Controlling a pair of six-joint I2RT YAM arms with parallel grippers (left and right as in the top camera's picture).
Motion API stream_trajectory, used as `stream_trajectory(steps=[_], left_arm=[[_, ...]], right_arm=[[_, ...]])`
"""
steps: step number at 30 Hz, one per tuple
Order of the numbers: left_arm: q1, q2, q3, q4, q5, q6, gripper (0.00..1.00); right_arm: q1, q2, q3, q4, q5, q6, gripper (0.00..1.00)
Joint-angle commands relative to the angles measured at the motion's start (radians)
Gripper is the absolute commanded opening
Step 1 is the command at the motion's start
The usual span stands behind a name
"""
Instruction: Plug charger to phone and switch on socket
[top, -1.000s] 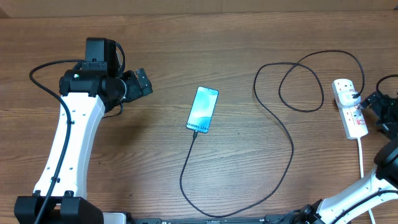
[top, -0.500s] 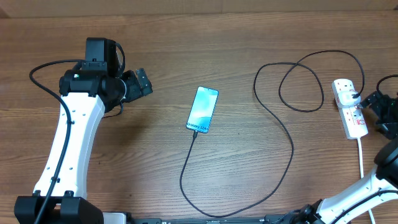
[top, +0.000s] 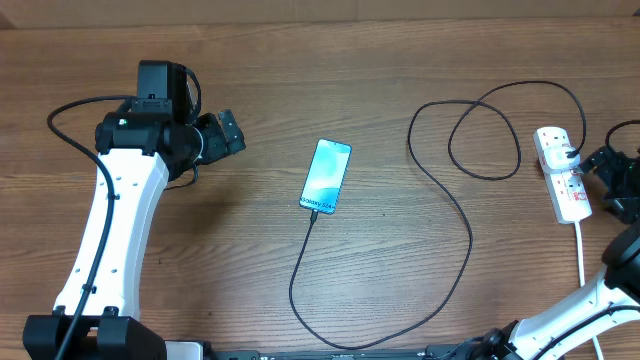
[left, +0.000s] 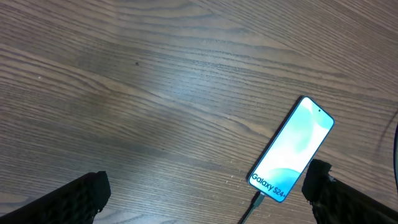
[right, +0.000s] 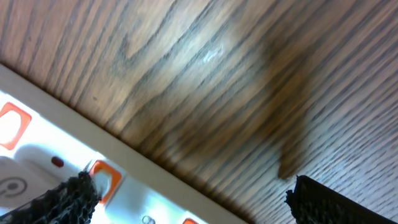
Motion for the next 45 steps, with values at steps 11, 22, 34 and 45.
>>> stream_trajectory(steps=[11, 22, 34, 45], left_arm=[[-0.001, -0.018, 0.011, 0.0, -0.007, 0.011, 1.0], [-0.001, -0.018, 0.011, 0.0, -0.007, 0.011, 1.0], [-0.001, -0.018, 0.011, 0.0, -0.007, 0.011, 1.0], [-0.001, -0.018, 0.011, 0.0, -0.007, 0.011, 1.0]], right_arm=[[0.013, 0.01, -0.039, -0.036, -0.008, -0.02, 1.0], [-0.024, -0.039, 0.013, -0.089, 0.005, -0.016, 1.0], [-0.009, -0.211, 0.006, -0.103, -0.12, -0.027, 0.96], [0.055, -0.208, -0.024, -0.102, -0.117, -0.042, 1.0]])
